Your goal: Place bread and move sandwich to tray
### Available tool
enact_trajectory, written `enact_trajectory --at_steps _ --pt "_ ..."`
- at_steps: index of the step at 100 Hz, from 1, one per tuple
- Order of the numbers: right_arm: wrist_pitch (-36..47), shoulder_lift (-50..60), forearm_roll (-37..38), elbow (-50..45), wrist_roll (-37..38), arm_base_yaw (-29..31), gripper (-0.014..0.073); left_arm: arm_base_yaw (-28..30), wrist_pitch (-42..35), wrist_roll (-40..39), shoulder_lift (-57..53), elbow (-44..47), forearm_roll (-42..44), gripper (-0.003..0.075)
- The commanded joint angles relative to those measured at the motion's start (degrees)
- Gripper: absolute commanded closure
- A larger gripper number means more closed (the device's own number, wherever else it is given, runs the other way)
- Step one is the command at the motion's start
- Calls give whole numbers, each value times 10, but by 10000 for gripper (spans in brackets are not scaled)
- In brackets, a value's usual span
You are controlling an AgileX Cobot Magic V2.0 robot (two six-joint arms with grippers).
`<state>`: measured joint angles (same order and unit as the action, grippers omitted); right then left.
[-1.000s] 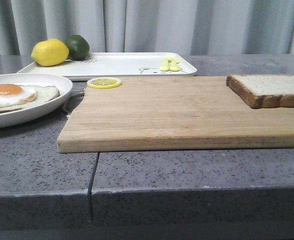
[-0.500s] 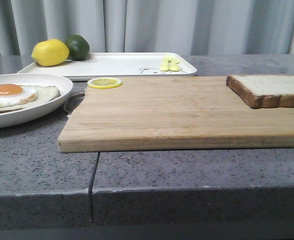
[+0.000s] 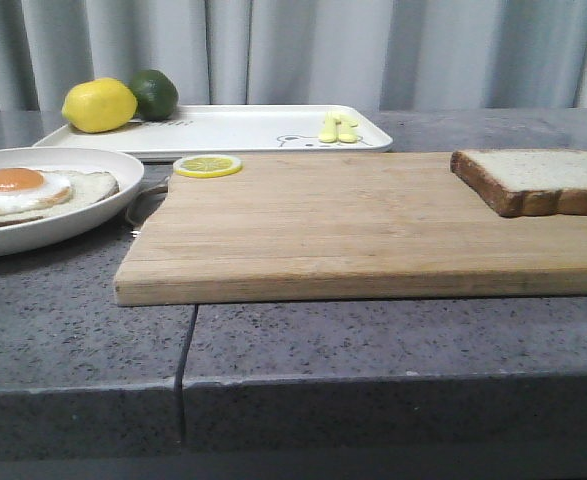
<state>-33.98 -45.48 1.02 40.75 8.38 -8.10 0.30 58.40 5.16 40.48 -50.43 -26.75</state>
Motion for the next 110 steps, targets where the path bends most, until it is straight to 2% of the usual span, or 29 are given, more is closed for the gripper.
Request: enact_trajectory --at_steps 1,29,39,44,53,63,72,77,110 --pt "44 0 1 21 0 -1 654 -3 -26 2 18 -18 -21 739" --pt "49 0 1 21 0 -1 650 -3 -27 5 48 -18 -21 733" --pt "49 0 1 21 0 -1 608 -3 -30 16 48 -18 -21 678" --pt "48 0 1 21 0 -1 554 -3 -32 17 48 -18 -21 616" --pt "48 0 1 21 0 -1 405 -3 -33 18 48 -18 -21 491" --pt "48 0 1 21 0 -1 228 -3 -33 18 48 -18 -21 304" --pt "52 0 1 21 0 -1 134 -3 -33 18 48 -18 -21 164" --pt "53 0 1 21 0 -1 109 -3 -33 18 48 -18 -21 125" --pt "58 0 1 21 0 -1 106 -3 -33 18 48 -18 -21 121"
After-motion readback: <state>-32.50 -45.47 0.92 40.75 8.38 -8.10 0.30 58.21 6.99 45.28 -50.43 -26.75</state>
